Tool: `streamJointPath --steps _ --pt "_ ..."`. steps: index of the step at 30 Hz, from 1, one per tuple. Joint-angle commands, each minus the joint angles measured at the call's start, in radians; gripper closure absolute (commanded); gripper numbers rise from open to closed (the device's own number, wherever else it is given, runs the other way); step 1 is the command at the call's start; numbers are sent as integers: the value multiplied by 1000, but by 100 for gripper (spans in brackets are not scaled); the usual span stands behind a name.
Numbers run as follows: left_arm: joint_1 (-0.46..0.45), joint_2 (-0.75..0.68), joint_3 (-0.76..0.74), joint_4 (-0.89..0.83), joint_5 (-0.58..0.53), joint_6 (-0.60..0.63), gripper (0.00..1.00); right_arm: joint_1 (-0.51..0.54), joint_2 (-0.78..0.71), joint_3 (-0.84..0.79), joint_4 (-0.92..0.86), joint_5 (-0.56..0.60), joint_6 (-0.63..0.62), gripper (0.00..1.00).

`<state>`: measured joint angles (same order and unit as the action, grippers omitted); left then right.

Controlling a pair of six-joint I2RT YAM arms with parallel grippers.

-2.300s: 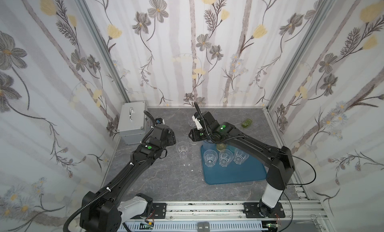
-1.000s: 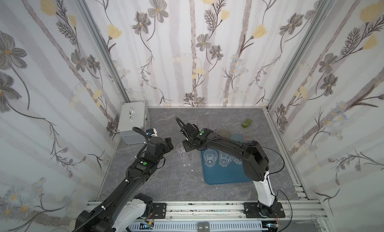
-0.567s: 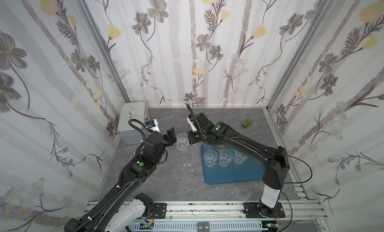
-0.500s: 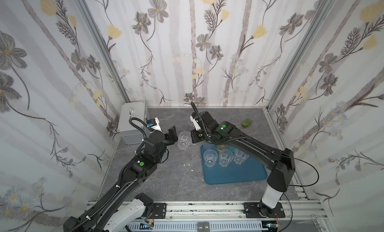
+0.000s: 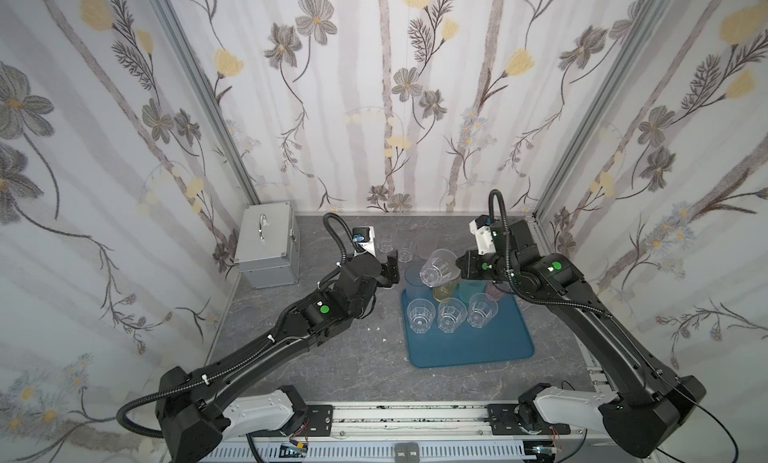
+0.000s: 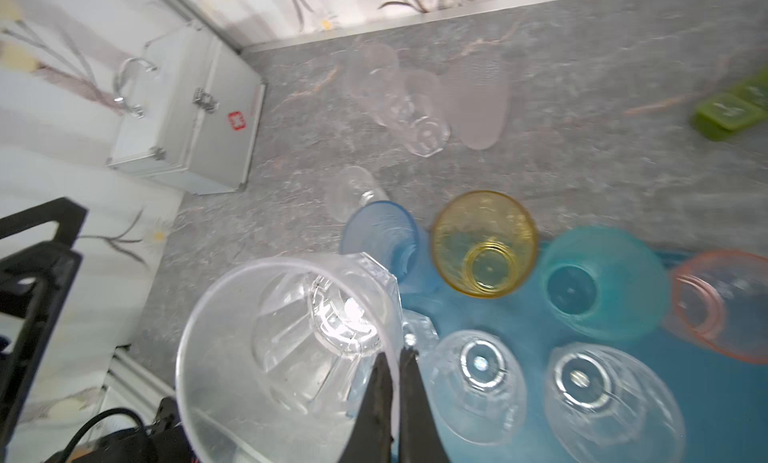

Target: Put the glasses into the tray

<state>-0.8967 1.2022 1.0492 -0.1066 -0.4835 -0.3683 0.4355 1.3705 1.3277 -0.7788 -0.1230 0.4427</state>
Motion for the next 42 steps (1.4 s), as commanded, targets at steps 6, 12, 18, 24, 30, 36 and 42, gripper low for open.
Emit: streamJointPath --steps 6,12,18,24,30,36,42 --pt "-67 125 19 106 33 17 16 -379 -142 -122 -77 -34 -60 100" --pt "-66 159 -29 161 26 48 16 -610 -201 -245 -36 -9 -52 100" --pt "-56 214 -49 191 83 84 15 -693 -262 -407 86 72 20 100" --pt "-43 243 -69 200 119 97 14 -690 -214 -515 174 3 45 100" --pt "-21 232 -99 208 127 77 14 -652 -153 -560 234 30 54 100" --pt "-10 223 -119 211 131 66 14 -619 -98 -602 271 91 45 100" --pt "-3 221 -120 211 136 63 14 -614 -68 -616 292 120 26 100"
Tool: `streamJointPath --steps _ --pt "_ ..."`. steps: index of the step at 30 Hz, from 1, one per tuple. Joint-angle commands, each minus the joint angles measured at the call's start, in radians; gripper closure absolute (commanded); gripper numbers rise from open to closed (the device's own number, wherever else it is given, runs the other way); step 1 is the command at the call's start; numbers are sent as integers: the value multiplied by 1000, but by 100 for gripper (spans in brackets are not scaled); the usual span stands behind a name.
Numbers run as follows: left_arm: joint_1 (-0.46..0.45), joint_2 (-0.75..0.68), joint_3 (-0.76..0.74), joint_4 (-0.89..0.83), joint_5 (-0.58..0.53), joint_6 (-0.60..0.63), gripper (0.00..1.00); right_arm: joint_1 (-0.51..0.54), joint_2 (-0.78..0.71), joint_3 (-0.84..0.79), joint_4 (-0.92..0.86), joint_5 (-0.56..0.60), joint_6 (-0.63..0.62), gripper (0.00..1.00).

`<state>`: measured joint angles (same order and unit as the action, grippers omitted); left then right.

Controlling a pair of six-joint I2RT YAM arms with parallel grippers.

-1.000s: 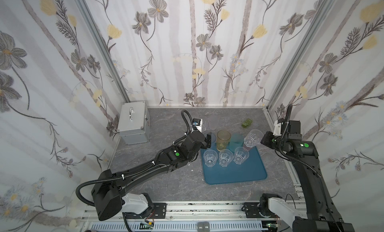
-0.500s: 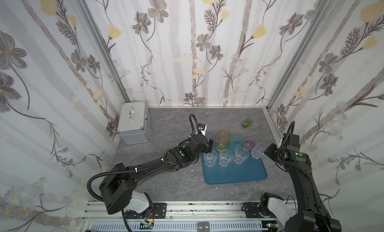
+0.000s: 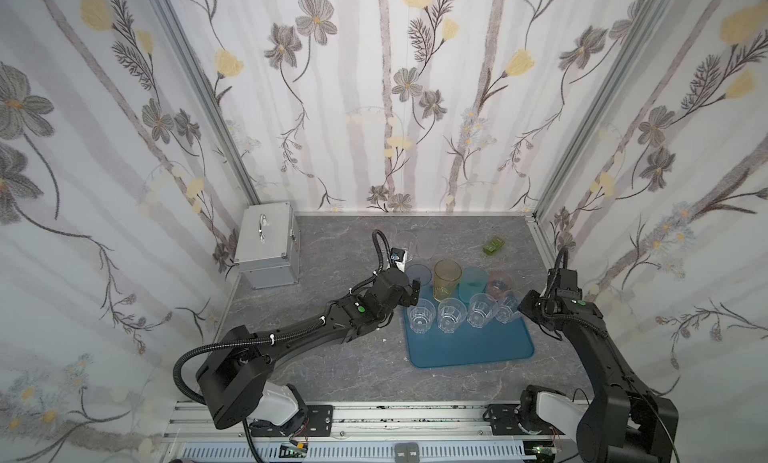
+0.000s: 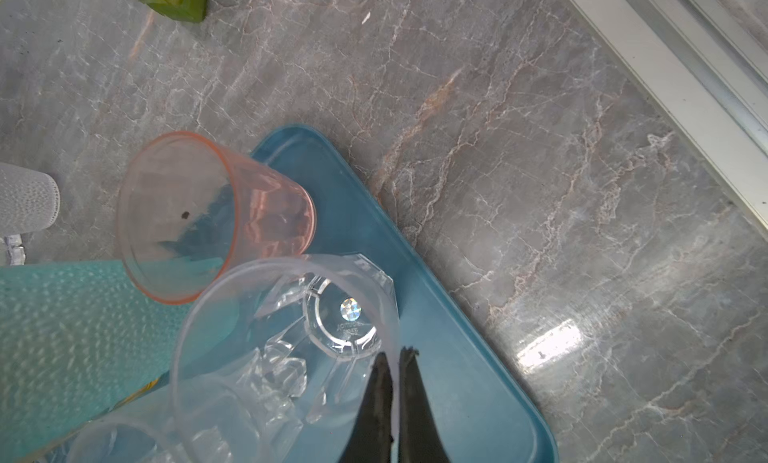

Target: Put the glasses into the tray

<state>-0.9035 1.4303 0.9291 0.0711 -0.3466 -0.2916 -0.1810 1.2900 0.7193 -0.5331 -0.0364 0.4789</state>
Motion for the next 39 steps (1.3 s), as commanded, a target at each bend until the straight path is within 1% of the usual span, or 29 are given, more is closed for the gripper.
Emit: streamJointPath --steps 1,2,4,8,13,17,20,23,28,31,34,36,39 --pt "6 -7 1 33 -1 -14 14 3 17 -9 47 35 -12 100" --pt "5 -6 2 33 0 -14 14 2 20 -10 45 35 -15 99" --pt "6 -9 2 33 -3 -14 14 5 16 -10 44 36 -17 93" --pt "10 -20 -4 33 -9 -14 14 20 -14 19 15 46 -23 77" --pt "21 -35 -7 33 -16 -6 14 48 -44 104 -35 44 -28 68" --pt "45 -58 -17 32 -31 -3 14 85 -52 185 -77 42 -21 64" --pt "95 -86 -31 30 -14 -15 14 133 -51 257 -82 31 1 62" --pt "174 -118 -54 26 36 -50 15 207 -25 326 -65 20 29 60" --pt "304 -158 -111 20 111 -115 15 348 96 440 9 -10 72 58" --pt "355 -165 -141 14 143 -140 15 414 203 531 40 -25 85 57" --pt "382 -167 -165 13 169 -163 15 476 298 628 66 -33 91 56" --pt "389 -163 -174 13 178 -173 15 512 399 697 70 -39 90 56" --pt "394 -145 -175 14 190 -182 15 561 511 800 65 -55 84 56"
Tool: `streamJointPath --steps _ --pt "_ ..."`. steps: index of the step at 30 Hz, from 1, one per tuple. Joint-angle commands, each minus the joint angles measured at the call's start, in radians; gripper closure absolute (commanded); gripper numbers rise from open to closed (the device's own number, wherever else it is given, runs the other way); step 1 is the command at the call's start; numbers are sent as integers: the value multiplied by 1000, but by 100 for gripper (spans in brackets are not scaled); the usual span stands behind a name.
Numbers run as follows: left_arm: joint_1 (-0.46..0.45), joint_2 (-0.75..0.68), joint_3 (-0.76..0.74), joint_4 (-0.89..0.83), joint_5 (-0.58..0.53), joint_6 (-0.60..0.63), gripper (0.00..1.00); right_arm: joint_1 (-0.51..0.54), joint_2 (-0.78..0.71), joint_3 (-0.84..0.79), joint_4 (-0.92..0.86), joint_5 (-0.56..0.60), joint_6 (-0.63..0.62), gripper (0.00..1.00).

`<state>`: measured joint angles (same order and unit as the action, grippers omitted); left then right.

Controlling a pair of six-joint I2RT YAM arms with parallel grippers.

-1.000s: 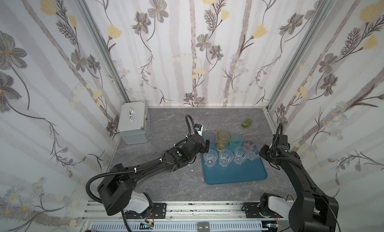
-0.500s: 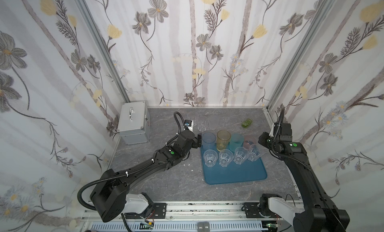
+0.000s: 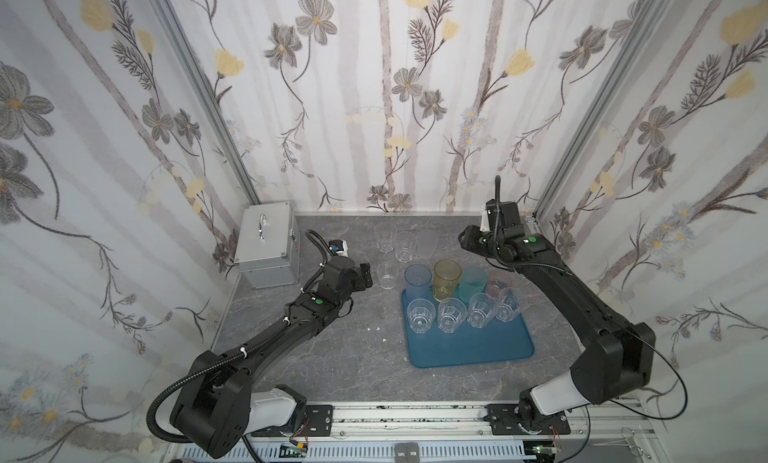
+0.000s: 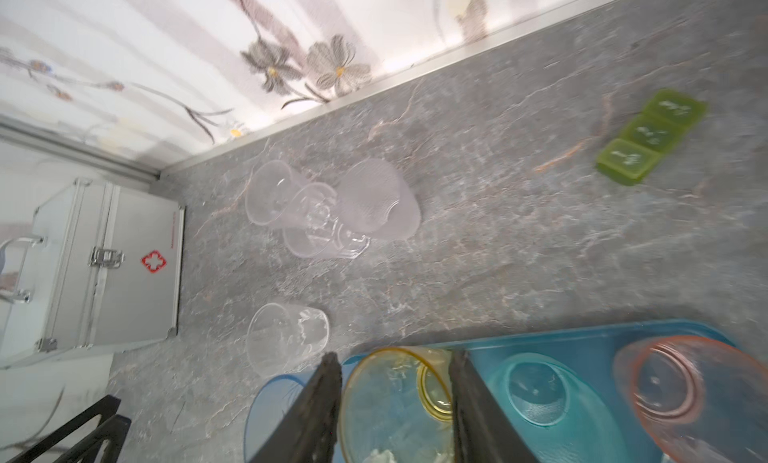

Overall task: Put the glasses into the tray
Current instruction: 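Move the right gripper over an upside-down clear cup on the table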

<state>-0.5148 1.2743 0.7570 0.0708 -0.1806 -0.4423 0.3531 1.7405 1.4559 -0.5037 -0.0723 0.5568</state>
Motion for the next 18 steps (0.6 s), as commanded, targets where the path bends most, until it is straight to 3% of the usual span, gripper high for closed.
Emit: streamJointPath --steps 1,11,18 --pt "8 21 1 14 31 -32 15 45 97 98 34 -26 4 56" --pt "12 97 4 15 69 -63 16 153 457 477 -76 -27 -64 55" --pt "10 89 -28 17 70 -80 16 160 625 626 -95 -56 -60 63"
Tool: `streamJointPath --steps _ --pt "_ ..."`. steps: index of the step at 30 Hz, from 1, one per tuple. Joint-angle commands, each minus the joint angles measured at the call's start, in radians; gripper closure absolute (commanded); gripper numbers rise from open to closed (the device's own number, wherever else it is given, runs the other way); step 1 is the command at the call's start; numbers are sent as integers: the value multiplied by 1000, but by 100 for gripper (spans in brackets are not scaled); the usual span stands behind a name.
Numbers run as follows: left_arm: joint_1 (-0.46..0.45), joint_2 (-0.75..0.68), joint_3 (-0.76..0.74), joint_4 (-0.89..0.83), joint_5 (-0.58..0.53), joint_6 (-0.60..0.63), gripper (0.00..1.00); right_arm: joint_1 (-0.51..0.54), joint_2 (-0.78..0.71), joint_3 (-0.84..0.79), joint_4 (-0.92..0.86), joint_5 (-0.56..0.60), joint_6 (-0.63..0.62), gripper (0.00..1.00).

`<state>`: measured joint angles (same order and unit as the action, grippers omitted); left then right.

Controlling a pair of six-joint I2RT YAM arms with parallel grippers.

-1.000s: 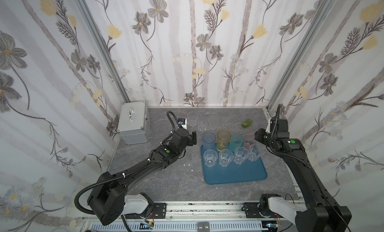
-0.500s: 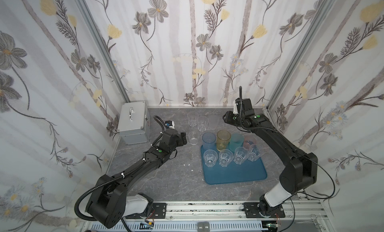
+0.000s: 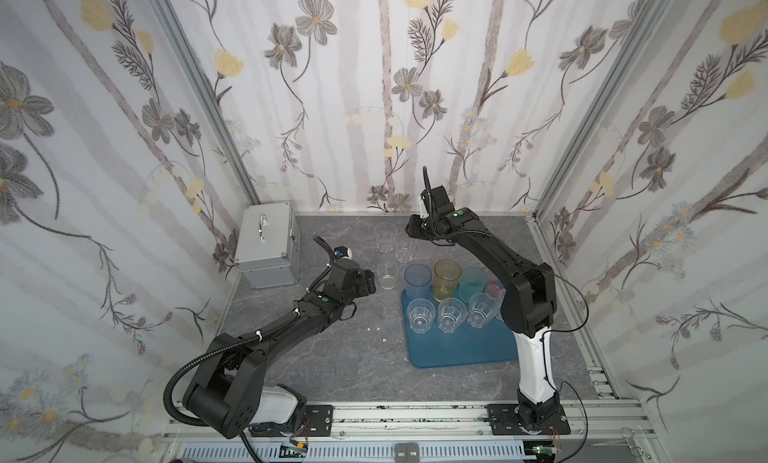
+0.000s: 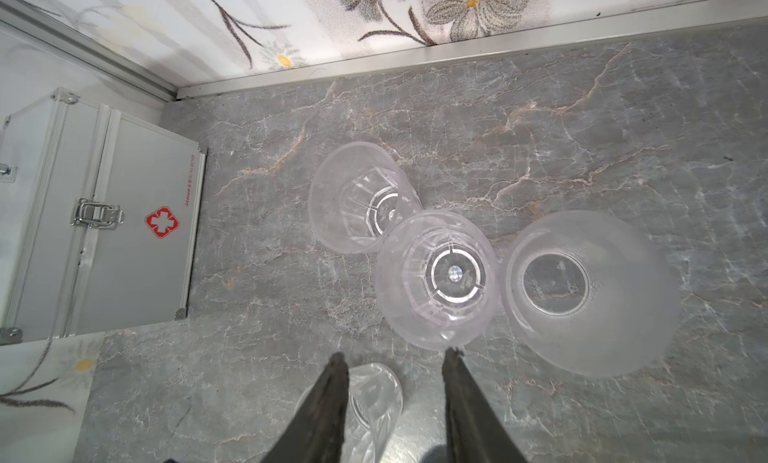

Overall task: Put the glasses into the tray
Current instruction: 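Lower the right gripper, grasp the upside-down clear cup and lift it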

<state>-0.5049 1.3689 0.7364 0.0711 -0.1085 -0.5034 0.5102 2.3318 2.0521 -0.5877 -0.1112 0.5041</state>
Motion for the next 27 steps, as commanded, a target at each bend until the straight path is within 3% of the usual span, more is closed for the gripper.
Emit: streamJointPath --steps 1,13,27 --pt "0 -8 -11 16 -3 -20 16 3 51 38 -11 -18 -7 63" --pt "0 -3 -23 21 -2 -21 16 -2 188 137 -31 101 -80 60" --pt "-2 -4 -42 22 -5 -32 16 -9 199 138 -32 154 -99 60"
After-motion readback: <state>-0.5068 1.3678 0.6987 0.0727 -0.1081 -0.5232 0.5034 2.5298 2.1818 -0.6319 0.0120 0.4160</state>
